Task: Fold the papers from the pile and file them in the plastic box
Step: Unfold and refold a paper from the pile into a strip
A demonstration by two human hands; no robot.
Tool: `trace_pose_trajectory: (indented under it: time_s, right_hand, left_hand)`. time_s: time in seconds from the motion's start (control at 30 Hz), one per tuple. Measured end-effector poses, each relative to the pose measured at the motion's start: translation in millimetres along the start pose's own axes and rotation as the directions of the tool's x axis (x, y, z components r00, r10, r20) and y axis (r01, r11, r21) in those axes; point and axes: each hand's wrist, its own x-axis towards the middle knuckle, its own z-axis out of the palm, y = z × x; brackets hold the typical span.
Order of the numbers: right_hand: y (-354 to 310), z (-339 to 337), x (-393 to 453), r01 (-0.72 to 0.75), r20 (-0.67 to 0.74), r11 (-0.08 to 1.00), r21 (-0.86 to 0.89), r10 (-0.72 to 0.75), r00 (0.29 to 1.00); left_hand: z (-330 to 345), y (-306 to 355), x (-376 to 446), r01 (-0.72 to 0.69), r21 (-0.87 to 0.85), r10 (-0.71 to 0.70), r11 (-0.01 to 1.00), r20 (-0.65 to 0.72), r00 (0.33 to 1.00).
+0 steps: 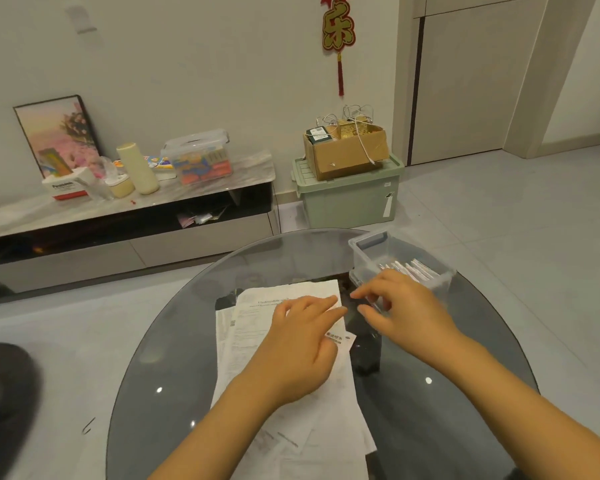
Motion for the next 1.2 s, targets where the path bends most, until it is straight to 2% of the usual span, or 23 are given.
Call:
trace_pose_trajectory:
  time_s: [0.17,0.27,0.43,0.63,0.83,1.1,1.2]
  right_hand:
    - [-11,26,-17,0.09,0.193,0.996,-0.019,-0.085,0.977]
    - [-17,37,-20,0.124,0.283,0.992,-0.032,-0.11,0.953]
    - [-18,48,-21,0.147,0.391,0.988,-0.04,-0.12,0.912]
    - [-14,52,-23,0.259,0.56,0.963,-0.073,-0.175,0.81]
    - [-16,59,-28,0.349,0.609,0.935,-0.062,-0.241,0.756]
    - [-18,67,-30,0.437,0.525,0.899,0.002,-0.373,0.765]
    - [-18,65,-30,0.417,0.535,0.908,0.044,-0.374,0.758]
  left_hand:
    - [13,-27,-39,0.096,0.036,-0.101,0.995,0.158,0.982]
    - [22,-45,-53,0.077,0.07,-0.091,0.995,0.229,0.969]
    - [28,-62,-59,0.113,-0.018,-0.1,0.993,0.338,0.936]
    - [21,-62,-56,0.111,-0.005,-0.098,0.994,0.431,0.897]
    - [22,-67,-57,0.124,-0.017,-0.103,0.992,0.454,0.885]
    - [28,-67,-59,0.107,-0.013,-0.093,0.994,0.398,0.912]
    - [25,-68,-59,0.104,-0.046,-0.079,0.993,0.386,0.919]
